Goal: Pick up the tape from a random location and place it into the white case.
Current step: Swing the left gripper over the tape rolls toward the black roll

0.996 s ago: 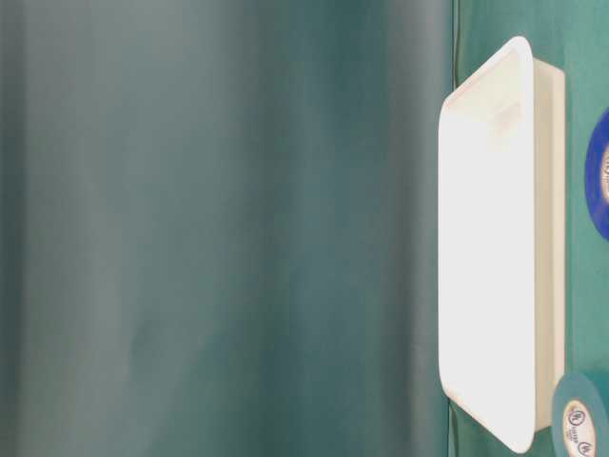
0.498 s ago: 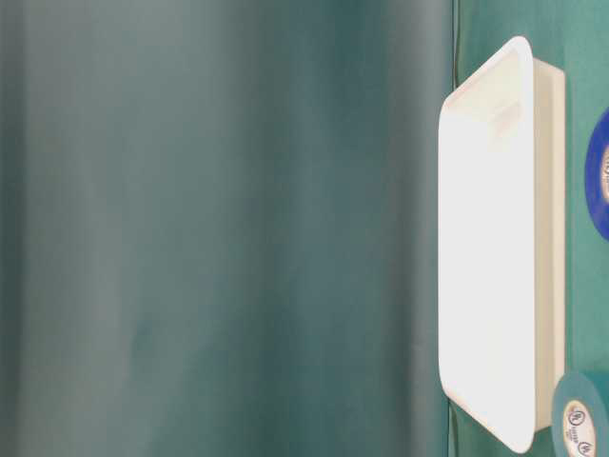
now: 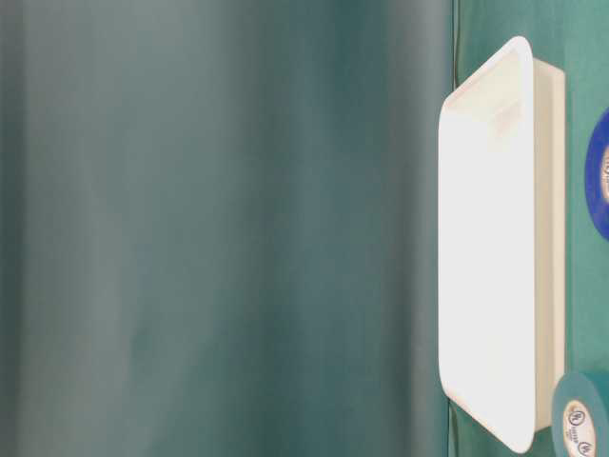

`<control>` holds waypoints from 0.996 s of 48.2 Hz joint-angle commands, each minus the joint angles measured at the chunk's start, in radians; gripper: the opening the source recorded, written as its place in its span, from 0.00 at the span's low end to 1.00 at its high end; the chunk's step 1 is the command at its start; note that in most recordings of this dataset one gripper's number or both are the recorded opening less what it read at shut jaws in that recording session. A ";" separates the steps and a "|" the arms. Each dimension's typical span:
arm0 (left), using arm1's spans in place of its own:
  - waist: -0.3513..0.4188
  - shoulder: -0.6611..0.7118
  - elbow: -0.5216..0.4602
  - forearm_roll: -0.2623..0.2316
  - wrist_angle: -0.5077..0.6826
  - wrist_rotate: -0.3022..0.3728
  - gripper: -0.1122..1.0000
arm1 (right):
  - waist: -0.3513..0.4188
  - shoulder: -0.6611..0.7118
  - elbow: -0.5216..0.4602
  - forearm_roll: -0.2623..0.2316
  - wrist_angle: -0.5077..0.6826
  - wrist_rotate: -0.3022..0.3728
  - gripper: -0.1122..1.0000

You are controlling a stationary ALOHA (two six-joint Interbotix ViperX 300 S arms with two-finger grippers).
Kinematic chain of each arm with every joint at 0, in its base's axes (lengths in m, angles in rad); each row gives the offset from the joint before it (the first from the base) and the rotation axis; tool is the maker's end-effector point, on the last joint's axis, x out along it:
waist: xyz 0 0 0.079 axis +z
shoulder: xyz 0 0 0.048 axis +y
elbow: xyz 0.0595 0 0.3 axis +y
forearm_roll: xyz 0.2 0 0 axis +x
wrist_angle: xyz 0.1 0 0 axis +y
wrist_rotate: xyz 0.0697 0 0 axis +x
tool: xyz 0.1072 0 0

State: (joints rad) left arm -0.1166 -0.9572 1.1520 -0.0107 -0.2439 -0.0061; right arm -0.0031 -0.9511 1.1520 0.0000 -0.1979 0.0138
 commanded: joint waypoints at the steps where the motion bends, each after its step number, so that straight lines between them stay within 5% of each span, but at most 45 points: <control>1: -0.003 0.009 -0.011 -0.002 -0.026 -0.002 0.98 | -0.003 0.008 -0.028 0.003 -0.006 0.000 0.10; 16: -0.002 0.169 -0.071 -0.002 -0.092 0.002 0.98 | -0.002 0.008 -0.028 0.005 -0.008 0.000 0.10; 48: 0.006 0.735 -0.571 -0.002 -0.018 0.060 0.98 | -0.002 0.014 -0.026 0.003 -0.008 -0.002 0.10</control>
State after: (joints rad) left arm -0.1120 -0.2470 0.6366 -0.0107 -0.2777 0.0522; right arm -0.0046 -0.9449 1.1520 0.0000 -0.1979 0.0138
